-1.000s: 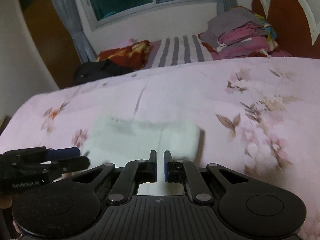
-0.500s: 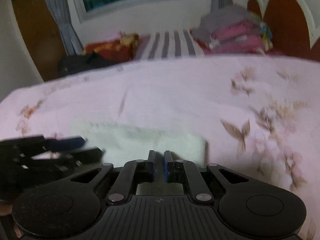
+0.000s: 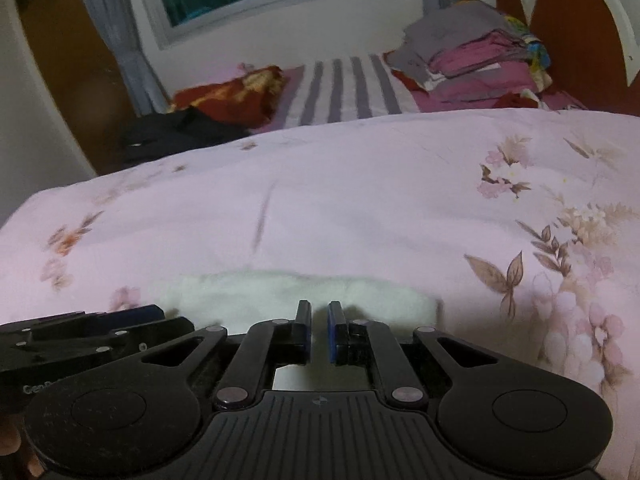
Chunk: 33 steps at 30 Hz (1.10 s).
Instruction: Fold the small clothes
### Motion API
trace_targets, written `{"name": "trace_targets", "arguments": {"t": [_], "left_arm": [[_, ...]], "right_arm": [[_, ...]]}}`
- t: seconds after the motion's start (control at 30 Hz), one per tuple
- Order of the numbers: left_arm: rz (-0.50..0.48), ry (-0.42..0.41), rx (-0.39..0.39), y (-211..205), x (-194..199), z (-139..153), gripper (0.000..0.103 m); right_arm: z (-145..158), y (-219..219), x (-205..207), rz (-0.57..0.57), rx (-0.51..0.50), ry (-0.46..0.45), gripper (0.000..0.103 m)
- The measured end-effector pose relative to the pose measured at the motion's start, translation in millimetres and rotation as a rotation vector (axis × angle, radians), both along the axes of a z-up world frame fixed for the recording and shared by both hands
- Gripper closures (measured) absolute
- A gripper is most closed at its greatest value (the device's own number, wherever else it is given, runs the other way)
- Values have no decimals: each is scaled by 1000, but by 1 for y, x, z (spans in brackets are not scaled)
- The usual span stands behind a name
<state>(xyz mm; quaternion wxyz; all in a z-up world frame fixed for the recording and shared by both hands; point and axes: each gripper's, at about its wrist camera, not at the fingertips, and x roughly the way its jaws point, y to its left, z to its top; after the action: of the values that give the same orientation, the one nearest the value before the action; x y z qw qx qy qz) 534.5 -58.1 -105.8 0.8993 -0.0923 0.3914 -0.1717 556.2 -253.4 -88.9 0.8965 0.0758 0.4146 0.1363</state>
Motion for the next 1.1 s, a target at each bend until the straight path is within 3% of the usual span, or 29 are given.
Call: {"name": "trace_targets", "arguments": {"t": [0.2,0.33,0.4,0.47,0.53,0.63,0.7,0.83,0.9,1.0,1.03,1.07,1.1], "left_arm": [[6,-16,135,-25,-26,1,62],[18,-62,125,-26,-55,17,63],[12,-38,126,-28,-67,12,62],[-10,8,154,-33,-71,-4,61],[-23,-15,186,-38,-81,-3,61],[-6,10,166,-32,-99,10,61],[-4,38,159,-32,-117,12,61],[-8,94,171,-38,-159,-2,59],[-1,85,224,-44,-173,-12,59],[53,75,163,-35,-174,-3,59],[68,63,151,-30,-171,3,57],[81,47,156,-27,-168,7,48],[92,32,161,-24,-164,11,39]], "right_arm": [[-11,13,-29,28,-59,37,97],[11,4,-53,9,12,-1,96],[16,-1,-74,20,12,-19,96],[4,3,-82,59,-22,32,97],[-8,6,-89,82,-48,23,97],[8,1,-100,82,-10,18,96],[13,0,-117,108,-26,34,96],[-8,-2,-168,178,-36,129,96],[-20,-4,-189,174,-38,89,97],[-11,-11,-190,143,12,71,94],[-6,-18,-190,120,32,49,81],[-1,-27,-188,93,57,24,26],[3,-36,-186,67,86,0,2]]}}
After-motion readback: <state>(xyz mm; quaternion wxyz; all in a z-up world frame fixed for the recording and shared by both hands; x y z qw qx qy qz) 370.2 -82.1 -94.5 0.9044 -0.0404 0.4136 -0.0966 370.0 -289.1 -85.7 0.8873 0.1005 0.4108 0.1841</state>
